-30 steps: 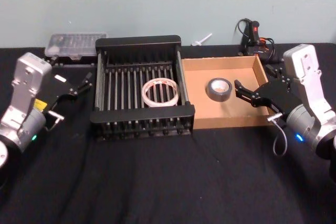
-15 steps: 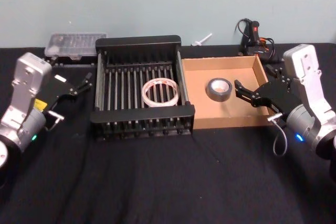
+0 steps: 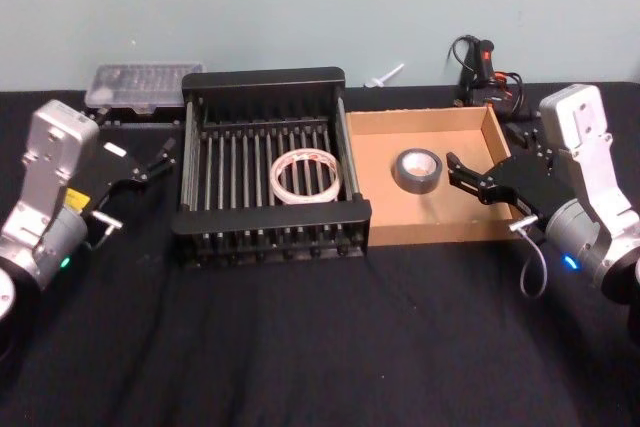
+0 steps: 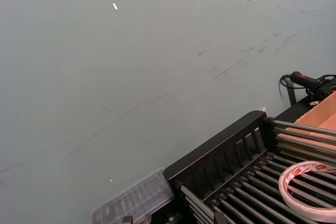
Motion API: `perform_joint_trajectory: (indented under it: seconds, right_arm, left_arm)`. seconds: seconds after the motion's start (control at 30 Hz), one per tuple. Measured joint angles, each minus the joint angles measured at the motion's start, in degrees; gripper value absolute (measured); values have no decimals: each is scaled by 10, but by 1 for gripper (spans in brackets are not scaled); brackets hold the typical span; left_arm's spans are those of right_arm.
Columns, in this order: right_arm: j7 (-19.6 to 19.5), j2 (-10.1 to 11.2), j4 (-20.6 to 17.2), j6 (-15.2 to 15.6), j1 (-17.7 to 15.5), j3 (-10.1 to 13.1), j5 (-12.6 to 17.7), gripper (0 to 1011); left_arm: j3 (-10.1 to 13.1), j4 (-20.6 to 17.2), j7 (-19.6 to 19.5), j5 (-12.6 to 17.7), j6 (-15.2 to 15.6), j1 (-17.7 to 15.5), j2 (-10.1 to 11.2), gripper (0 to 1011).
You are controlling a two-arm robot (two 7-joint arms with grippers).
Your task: Pick up the white tape and place it into the black box , Pick up the silver tape and place it into the brown box.
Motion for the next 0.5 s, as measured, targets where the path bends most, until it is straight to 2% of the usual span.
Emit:
perform_joint_trajectory:
  seconds: [0.5]
  right_arm:
    - [0,0,0,0,0,0,0,1002]
  left_arm:
    - [0,0,0,0,0,0,0,1001]
